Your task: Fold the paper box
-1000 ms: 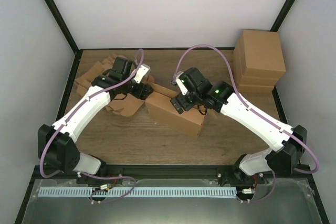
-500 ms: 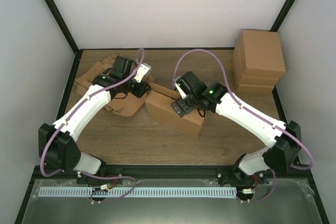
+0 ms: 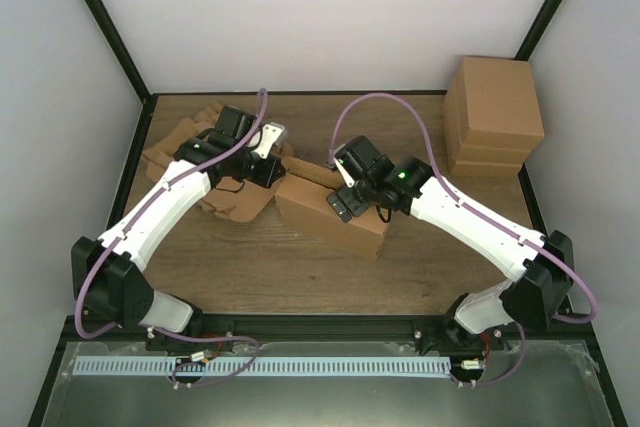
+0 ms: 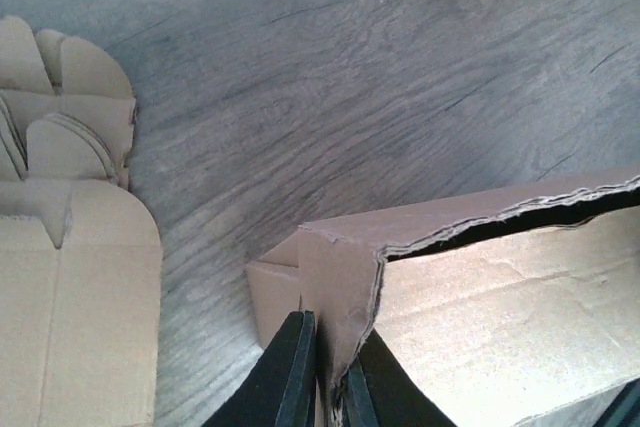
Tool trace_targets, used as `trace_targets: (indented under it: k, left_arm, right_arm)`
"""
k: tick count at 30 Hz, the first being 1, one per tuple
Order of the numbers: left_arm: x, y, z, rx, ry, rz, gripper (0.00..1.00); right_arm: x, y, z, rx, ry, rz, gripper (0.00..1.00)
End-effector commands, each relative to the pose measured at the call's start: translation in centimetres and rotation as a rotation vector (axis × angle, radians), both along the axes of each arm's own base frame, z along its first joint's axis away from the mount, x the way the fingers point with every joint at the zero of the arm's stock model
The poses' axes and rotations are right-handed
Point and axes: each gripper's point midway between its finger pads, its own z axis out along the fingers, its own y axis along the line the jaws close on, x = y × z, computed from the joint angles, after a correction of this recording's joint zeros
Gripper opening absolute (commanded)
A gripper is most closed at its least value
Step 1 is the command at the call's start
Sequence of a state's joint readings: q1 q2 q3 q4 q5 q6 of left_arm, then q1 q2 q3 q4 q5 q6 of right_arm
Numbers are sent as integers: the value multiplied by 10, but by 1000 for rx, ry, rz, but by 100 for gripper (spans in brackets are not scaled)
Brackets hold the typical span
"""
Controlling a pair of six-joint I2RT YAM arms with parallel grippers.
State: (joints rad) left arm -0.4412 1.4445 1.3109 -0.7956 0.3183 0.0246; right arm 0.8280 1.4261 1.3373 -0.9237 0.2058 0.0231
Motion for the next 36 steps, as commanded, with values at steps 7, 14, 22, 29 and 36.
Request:
trace_targets:
  k: [7, 14, 22, 29, 36]
  left_arm:
    - [-12, 2, 9, -68, 121, 106, 9]
    - [-14, 3, 7, -77, 152, 138, 9]
    - [-16, 8, -5, -39, 160, 152, 4]
    - [-19, 15, -15, 30, 129, 148, 4]
    - [-20, 13, -11, 71, 111, 133, 4]
  right_arm:
    - [1, -6, 6, -11, -23, -27, 100]
    - [1, -5, 8, -2, -30, -28, 100]
    - [3, -7, 15, 10, -54, -44, 100]
    - [3, -8, 43, 67, -108, -49, 100]
    - [6, -15, 21, -6, -75, -82, 100]
